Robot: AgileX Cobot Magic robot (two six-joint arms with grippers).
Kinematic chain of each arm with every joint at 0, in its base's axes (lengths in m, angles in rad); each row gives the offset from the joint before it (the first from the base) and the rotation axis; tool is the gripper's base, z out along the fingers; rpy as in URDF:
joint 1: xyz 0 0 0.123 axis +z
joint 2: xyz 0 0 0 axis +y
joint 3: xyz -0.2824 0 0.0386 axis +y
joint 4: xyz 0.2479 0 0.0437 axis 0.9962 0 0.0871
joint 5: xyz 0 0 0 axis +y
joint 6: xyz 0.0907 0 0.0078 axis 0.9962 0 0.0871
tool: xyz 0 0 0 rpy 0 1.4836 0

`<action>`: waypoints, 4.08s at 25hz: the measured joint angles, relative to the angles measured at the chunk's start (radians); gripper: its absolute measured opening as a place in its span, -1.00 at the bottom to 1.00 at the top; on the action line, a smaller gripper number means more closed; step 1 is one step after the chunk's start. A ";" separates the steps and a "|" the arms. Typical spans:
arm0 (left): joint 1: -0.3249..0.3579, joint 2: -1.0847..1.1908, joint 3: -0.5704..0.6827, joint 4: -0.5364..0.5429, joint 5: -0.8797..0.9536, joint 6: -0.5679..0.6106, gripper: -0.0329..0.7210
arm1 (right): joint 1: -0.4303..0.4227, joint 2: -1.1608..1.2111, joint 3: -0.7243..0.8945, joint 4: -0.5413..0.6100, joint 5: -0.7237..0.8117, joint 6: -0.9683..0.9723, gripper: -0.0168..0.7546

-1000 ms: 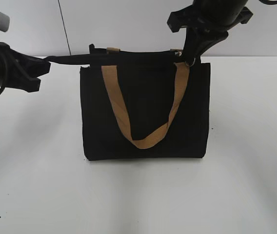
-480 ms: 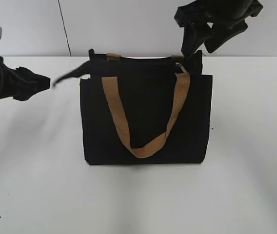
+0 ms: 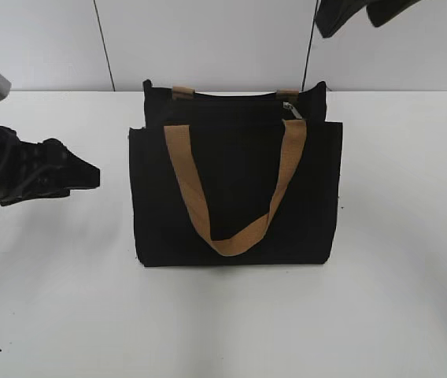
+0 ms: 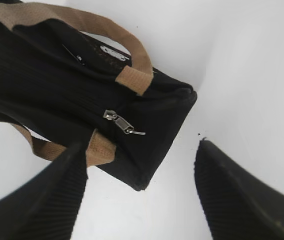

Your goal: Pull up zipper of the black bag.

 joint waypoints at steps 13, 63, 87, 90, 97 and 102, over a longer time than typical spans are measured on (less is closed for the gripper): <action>0.000 -0.063 0.007 0.015 0.150 -0.064 0.11 | 0.001 -0.316 0.037 -0.012 -0.001 -0.002 0.38; -0.407 -0.888 -0.006 -1.715 1.688 1.884 0.60 | 0.001 -1.340 1.164 -0.025 0.002 -0.060 0.55; -0.407 -1.353 0.167 -1.720 1.548 1.896 0.47 | 0.001 -1.364 1.235 -0.042 -0.111 -0.075 0.54; -0.400 -1.353 0.167 -1.720 1.545 1.896 0.42 | -0.004 -1.370 1.235 -0.040 -0.111 -0.075 0.54; -0.167 -1.401 0.167 -1.721 1.541 1.896 0.31 | -0.225 -1.464 1.235 0.017 -0.111 -0.076 0.54; 0.022 -1.486 0.167 -1.721 1.541 1.896 0.22 | -0.377 -1.604 1.235 0.025 -0.112 -0.076 0.54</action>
